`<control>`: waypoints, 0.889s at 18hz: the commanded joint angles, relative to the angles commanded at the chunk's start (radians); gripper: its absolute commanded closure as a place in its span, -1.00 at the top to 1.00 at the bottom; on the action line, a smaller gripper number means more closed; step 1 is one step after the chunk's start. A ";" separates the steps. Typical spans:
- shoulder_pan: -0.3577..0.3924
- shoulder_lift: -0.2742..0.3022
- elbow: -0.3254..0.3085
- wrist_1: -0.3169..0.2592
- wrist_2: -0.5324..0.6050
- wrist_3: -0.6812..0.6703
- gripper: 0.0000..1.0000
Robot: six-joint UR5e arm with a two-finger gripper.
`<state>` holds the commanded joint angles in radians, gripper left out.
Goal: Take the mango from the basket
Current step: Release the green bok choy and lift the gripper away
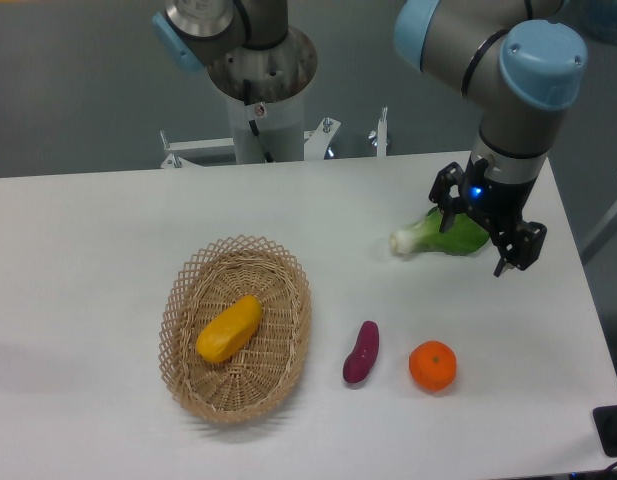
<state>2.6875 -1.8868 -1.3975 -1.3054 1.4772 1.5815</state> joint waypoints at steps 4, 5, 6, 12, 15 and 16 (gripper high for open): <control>0.000 0.000 -0.014 0.002 -0.003 0.002 1.00; -0.002 0.000 -0.017 0.002 -0.002 0.000 1.00; -0.006 0.002 -0.021 0.002 -0.003 -0.003 1.00; -0.076 0.063 -0.127 0.035 -0.032 -0.191 1.00; -0.155 0.080 -0.210 0.093 -0.032 -0.352 1.00; -0.190 0.078 -0.236 0.119 -0.029 -0.426 1.00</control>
<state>2.4977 -1.8085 -1.6334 -1.1860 1.4480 1.1558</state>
